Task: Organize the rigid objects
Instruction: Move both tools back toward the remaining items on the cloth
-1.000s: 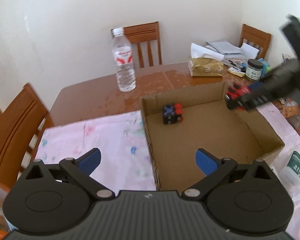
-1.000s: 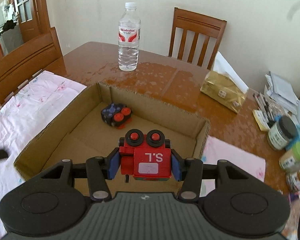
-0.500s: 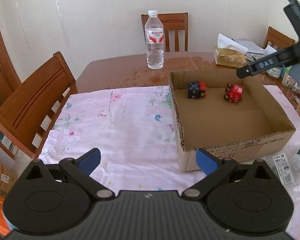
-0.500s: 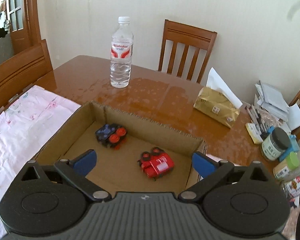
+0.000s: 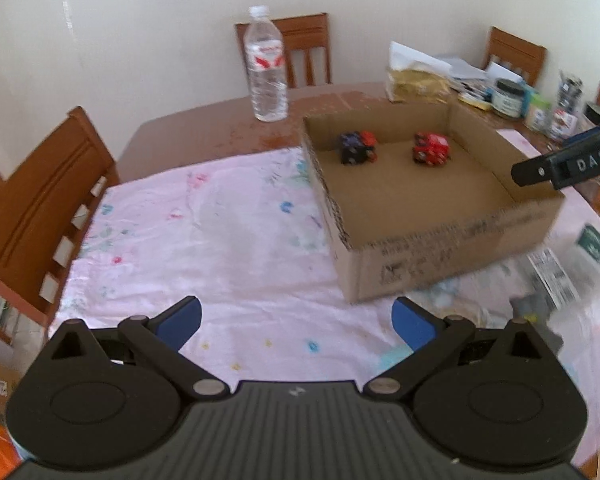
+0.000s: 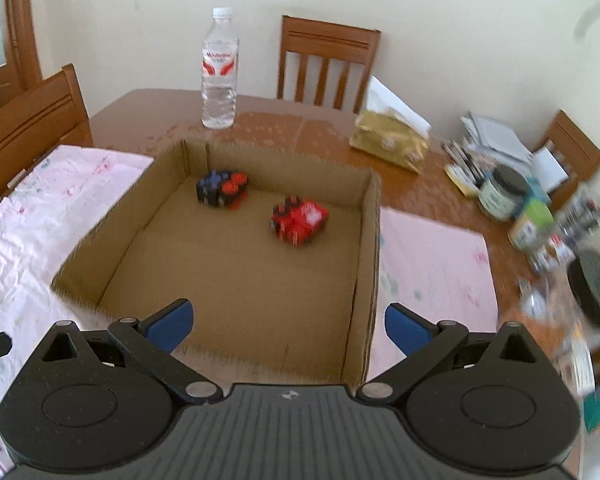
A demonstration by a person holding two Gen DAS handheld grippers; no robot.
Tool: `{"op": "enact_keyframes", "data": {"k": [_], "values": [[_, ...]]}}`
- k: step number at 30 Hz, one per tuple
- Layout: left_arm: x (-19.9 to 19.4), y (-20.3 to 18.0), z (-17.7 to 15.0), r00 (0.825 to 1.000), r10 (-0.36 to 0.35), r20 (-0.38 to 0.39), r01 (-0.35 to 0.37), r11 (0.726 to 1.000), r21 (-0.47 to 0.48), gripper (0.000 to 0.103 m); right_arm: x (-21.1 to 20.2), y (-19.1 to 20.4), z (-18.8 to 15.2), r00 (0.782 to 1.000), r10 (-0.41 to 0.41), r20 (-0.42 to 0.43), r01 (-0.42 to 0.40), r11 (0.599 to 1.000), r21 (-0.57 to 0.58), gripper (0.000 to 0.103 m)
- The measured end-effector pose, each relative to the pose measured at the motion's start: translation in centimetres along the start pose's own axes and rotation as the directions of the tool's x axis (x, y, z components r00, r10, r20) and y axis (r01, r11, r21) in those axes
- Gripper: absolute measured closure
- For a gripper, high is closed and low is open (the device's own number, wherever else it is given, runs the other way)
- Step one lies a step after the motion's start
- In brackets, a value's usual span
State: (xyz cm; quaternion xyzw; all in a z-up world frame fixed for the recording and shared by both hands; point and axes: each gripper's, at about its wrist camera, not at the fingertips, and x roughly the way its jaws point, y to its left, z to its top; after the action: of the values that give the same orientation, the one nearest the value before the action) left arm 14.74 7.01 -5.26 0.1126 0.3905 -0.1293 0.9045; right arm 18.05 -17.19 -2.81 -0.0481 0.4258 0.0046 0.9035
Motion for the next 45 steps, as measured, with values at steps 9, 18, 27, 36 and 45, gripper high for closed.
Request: {"op": "enact_keyframes", "data": {"k": [9, 18, 27, 36, 45], "values": [[1.3, -0.1, -2.5, 0.990, -0.122, -0.071, 0.126, 0.991, 0.048, 0.002, -2.8, 2.6, -5.8, 0.994, -0.110, -0.021, 0.112, 0.988, 0.104, 0.000], [3.0, -2.2, -2.8, 0.972, -0.217, -0.086, 0.226, 0.969, 0.103, 0.002, -4.8, 3.4, -9.9, 0.988, -0.151, -0.034, 0.155, 0.976, 0.153, 0.000], [5.4, -4.4, -3.1, 0.973, -0.200, -0.112, 0.211, 0.973, 0.096, 0.002, -4.7, 3.3, -11.8, 0.991, -0.127, -0.043, 0.133, 0.977, 0.165, 0.000], [5.4, -3.1, -4.3, 0.978, -0.151, -0.146, 0.160, 0.986, 0.049, 0.001, -4.0, 2.5, -12.1, 0.992, -0.120, -0.050, 0.126, 0.978, 0.166, 0.000], [5.4, -1.0, -5.8, 0.976, -0.124, -0.177, 0.124, 0.992, -0.007, 0.000, -2.6, 2.1, -12.9, 0.987, -0.124, -0.098, 0.139, 0.978, 0.158, 0.000]]}}
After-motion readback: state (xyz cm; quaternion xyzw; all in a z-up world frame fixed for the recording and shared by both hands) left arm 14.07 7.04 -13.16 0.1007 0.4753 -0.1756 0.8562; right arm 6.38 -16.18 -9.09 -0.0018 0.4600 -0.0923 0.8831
